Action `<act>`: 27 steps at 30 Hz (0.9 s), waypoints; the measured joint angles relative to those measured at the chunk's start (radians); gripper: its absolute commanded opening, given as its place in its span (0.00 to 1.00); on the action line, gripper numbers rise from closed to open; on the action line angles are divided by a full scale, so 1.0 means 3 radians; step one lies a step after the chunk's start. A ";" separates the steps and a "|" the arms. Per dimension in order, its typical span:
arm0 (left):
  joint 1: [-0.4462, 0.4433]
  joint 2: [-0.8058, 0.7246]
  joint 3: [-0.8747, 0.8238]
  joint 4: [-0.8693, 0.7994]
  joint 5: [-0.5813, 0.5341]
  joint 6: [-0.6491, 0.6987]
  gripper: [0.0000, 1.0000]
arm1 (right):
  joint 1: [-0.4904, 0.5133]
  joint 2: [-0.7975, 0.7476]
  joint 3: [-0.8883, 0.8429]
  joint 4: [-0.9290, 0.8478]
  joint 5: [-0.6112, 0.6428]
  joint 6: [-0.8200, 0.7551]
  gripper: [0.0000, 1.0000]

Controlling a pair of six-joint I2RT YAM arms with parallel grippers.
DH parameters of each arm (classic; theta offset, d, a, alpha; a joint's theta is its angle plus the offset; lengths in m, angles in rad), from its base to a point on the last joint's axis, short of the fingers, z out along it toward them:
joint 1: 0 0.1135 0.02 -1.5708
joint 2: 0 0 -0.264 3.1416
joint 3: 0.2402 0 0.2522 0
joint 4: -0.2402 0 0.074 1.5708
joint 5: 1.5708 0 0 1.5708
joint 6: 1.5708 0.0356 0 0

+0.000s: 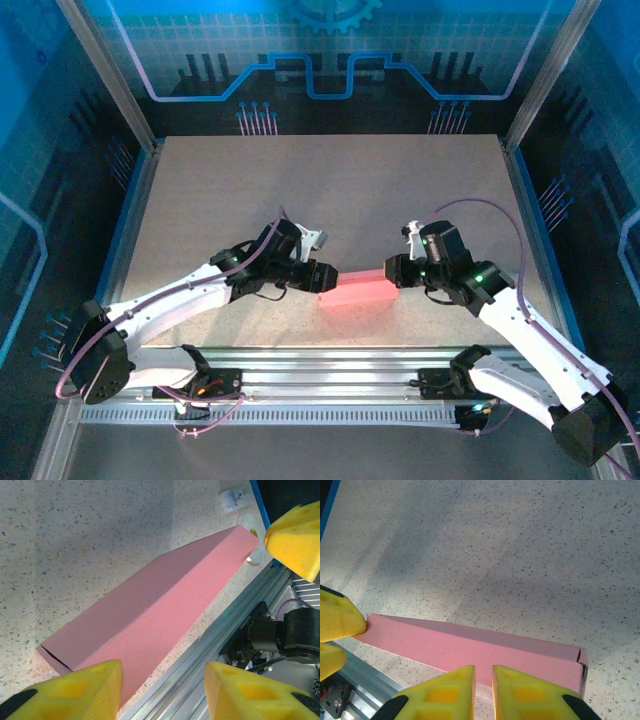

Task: Fold the paper box

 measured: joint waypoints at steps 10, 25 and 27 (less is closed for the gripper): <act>-0.0104 -0.0010 -0.0005 0.0005 -0.0150 -0.0020 0.48 | -0.0184 0.0079 0.0000 0.0001 -0.0202 -0.0127 0.10; -0.0112 0.0041 0.0031 0.0003 -0.0212 -0.0018 0.48 | -0.0613 0.0050 -0.0127 -0.0052 -0.0605 -0.0296 0.03; -0.0112 0.0041 0.0031 0.0003 -0.0212 -0.0018 0.48 | -0.0633 0.0045 -0.0172 -0.0053 -0.0638 -0.0305 0.04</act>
